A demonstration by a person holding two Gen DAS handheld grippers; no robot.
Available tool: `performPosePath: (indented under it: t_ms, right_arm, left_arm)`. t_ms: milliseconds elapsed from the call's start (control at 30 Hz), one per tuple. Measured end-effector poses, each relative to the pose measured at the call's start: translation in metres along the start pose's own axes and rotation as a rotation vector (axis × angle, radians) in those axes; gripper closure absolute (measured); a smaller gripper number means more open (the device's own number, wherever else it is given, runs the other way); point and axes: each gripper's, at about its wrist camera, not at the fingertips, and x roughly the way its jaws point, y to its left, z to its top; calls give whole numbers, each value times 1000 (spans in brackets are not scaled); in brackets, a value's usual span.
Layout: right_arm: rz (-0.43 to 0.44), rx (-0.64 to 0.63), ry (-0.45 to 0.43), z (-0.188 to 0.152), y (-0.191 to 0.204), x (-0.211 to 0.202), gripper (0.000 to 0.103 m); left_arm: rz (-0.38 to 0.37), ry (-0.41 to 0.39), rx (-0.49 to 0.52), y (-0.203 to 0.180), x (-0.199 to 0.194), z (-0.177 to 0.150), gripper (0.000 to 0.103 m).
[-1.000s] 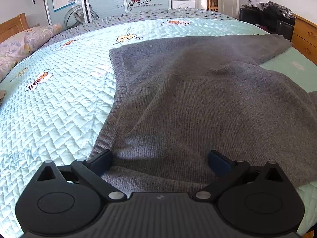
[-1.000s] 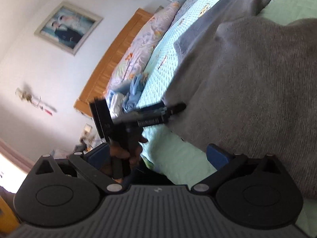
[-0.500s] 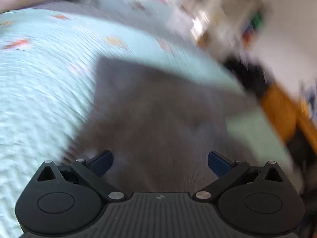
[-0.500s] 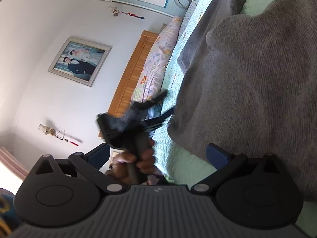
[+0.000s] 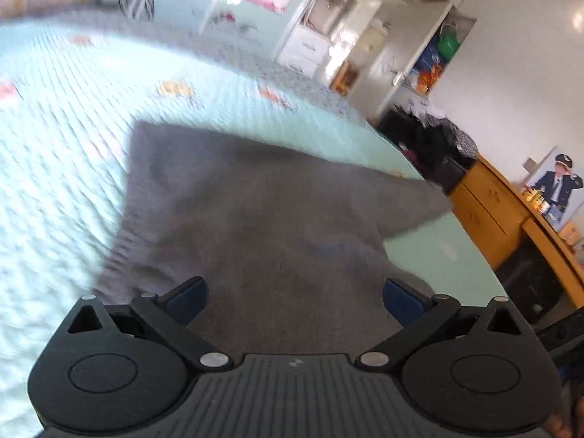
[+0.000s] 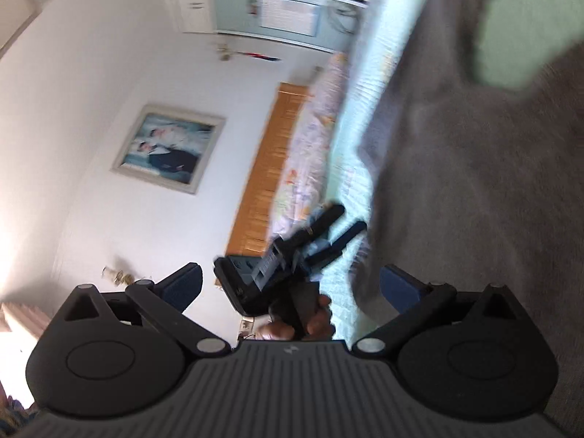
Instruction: Fold clothes
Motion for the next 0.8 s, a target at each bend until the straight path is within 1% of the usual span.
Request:
performPosePath:
  t_ms: [33, 67, 100, 167, 200, 233, 267, 300, 333, 367, 400, 467, 500, 567, 600, 633, 667, 700, 733, 767, 800]
  right_arm:
    - [-31, 35, 2, -4, -9, 0, 14]
    - [-45, 64, 1, -7, -17, -3, 24]
    - [-26, 85, -8, -11, -21, -11, 31]
    - [9, 127, -27, -17, -28, -25, 31]
    - [15, 153, -41, -15, -28, -29, 30]
    - [12, 155, -52, -12, -26, -32, 26]
    - [-8, 112, -56, -7, -17, -31, 22]
    - [-28, 70, -61, -3, -8, -31, 12]
    - [-47, 23, -66, 3, 2, -29, 6]
    - [-55, -21, -71, 11, 12, -23, 6]
    - [-45, -49, -73, 20, 21, -16, 6]
    - [-6, -82, -73, 39, 33, 1, 6]
    - [14, -97, -66, 48, 39, 12, 6]
    - [38, -105, -24, 65, 37, 32, 5]
    - [2, -81, -7, 71, 28, 38, 5]
    - [-92, -43, -9, 74, 16, 39, 6]
    - [-209, 1, -16, 75, 2, 37, 8]
    - [-338, 49, -37, 73, -15, 27, 49]
    - [-406, 89, -66, 70, -30, 12, 103]
    - [-414, 135, -96, 65, -43, -7, 103]
    - [-363, 152, -124, 60, -48, -24, 103]
  left_arm:
    - [-1, 54, -11, 2, 14, -5, 1]
    - [12, 19, 49, -4, 12, -13, 1]
    - [11, 23, 76, -7, 10, -17, 1]
    - [9, 32, 123, -13, 7, -24, 1]
    - [1, 29, 111, -11, 6, -25, 1]
    - [-6, 28, 96, -9, 5, -24, 1]
    - [-12, 25, 75, -8, 4, -24, 1]
    - [-18, 21, 53, -6, 3, -23, 1]
    - [-24, 17, 31, -5, 2, -23, 1]
    - [-28, 9, 5, -5, 0, -23, 1]
    - [-34, 0, -22, -4, -2, -24, 1]
    - [-56, -27, -91, 0, -6, -24, 1]
    - [-72, -39, -124, 4, -8, -26, 1]
    - [-81, -41, -142, 8, -8, -28, 1]
    - [-76, -33, -135, 9, -10, -28, 1]
    - [-73, -28, -126, 9, -11, -29, 1]
    - [-74, -29, -112, 8, -12, -30, 1]
    - [-74, -26, -98, 8, -16, -31, 1]
    - [-73, -21, -80, 8, -17, -32, 1]
    - [-73, -16, -62, 7, -18, -33, 1]
    - [-68, -11, -41, 6, -19, -34, 1]
